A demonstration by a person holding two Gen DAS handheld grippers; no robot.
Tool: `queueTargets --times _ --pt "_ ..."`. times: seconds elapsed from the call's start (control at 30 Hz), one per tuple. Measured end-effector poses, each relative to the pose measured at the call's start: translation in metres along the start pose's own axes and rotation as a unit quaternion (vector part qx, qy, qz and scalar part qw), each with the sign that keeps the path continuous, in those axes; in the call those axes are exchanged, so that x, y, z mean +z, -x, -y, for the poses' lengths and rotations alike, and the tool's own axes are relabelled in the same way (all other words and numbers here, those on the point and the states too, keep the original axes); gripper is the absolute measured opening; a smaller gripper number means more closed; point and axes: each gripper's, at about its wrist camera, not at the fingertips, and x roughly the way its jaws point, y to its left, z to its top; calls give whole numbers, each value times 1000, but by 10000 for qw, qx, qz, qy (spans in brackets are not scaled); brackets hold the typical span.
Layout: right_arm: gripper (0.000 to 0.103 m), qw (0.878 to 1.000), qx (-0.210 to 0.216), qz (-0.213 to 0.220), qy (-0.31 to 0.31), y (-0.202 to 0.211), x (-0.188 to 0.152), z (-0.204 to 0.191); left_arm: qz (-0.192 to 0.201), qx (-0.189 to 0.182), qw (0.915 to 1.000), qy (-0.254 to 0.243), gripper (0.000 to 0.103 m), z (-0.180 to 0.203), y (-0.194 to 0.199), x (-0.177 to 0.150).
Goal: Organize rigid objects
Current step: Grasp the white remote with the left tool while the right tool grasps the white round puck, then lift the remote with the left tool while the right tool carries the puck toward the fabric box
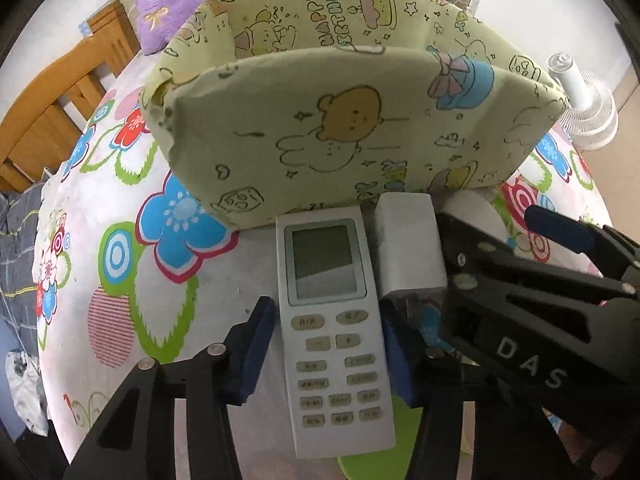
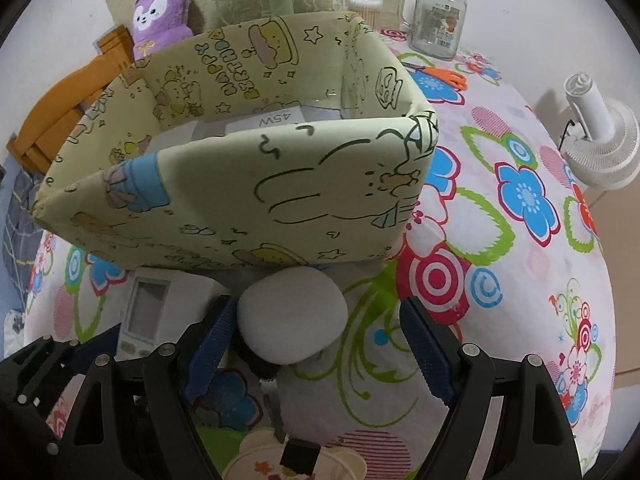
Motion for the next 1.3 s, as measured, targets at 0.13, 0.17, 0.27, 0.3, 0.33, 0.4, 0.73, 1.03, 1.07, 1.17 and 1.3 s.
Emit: queueTargets --times 0.13,0.17,0.27,0.3,0.33,0.4,0.73,1.03,1.07,1.17,1.3 --pt "72 10000 -95 -26 10 -5 -1 1 9 -5 10000 30 51 -1 -1 7" --pt "68 10000 -73 -42 -18 -5 -1 2 16 -4 10000 21 51 -1 -2 8" --pt "63 9999 -84 -16 -119 -5 -1 5 63 24 9999 -87 50 0 -3 7" --pt "61 9999 -89 -14 -128 -6 0 5 77 10 9999 -104 50 1 -2 5" --pt "60 9999 -83 -31 -129 -7 0 5 86 -17 9999 -116 49 1 -1 4" --pt "60 9998 -93 -16 -150 -8 1 6 103 -30 9999 -118 48 2 -1 2" --pt "59 9997 -207 78 -54 -2 2 -1 82 -107 9999 -1 46 -6 1 4" --pt "59 9996 -210 150 -82 14 -1 -1 182 -107 9997 125 45 -13 13 7" --pt "59 9995 -235 164 -92 16 -1 0 187 -116 9997 132 45 -13 15 7" --pt "59 9994 -247 217 -144 25 -2 1 215 -155 9995 153 45 -12 21 6" --pt "59 9991 -247 283 -175 34 -2 4 293 -128 9994 91 45 -9 30 4"
